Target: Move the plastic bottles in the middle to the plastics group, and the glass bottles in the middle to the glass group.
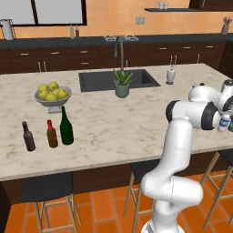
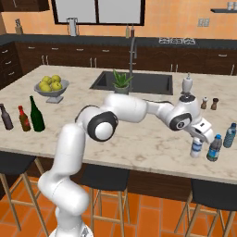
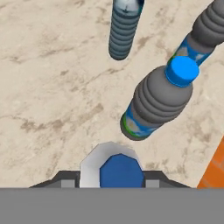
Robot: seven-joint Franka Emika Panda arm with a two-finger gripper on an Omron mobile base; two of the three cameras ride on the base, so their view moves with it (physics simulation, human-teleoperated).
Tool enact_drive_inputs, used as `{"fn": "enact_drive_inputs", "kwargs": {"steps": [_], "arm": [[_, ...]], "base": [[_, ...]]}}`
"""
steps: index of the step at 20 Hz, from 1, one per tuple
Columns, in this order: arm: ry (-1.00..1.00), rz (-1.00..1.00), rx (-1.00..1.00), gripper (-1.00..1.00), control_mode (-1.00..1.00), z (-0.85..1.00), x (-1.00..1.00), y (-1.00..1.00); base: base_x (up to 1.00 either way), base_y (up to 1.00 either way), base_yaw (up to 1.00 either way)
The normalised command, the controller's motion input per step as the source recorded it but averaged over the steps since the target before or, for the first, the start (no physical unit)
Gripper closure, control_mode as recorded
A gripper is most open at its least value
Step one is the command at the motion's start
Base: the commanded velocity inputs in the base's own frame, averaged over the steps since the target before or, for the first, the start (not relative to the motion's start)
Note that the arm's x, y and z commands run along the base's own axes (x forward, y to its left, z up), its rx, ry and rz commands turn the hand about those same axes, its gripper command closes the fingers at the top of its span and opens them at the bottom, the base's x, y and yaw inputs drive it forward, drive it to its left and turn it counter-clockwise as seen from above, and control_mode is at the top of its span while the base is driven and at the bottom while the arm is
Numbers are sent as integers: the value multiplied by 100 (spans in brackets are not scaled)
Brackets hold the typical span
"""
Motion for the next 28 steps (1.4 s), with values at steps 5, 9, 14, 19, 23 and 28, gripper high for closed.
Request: {"fn": "enact_drive_inputs", "kwargs": {"steps": [5, 9, 14, 19, 23, 28], "arm": [[0, 0, 0, 100, -100, -36, 0, 0], [0, 0, 0, 100, -100, -25, 0, 0], [0, 0, 0, -100, -100, 2, 0, 0], [0, 0, -1, -100, -100, 17, -1, 0], [0, 0, 0, -100, -100, 17, -1, 0], [-2, 1, 0, -100, -100, 41, -11, 8]], "base": [[0, 0, 0], [0, 0, 0], [0, 0, 0], [0, 0, 0], [0, 0, 0], [0, 0, 0]]}}
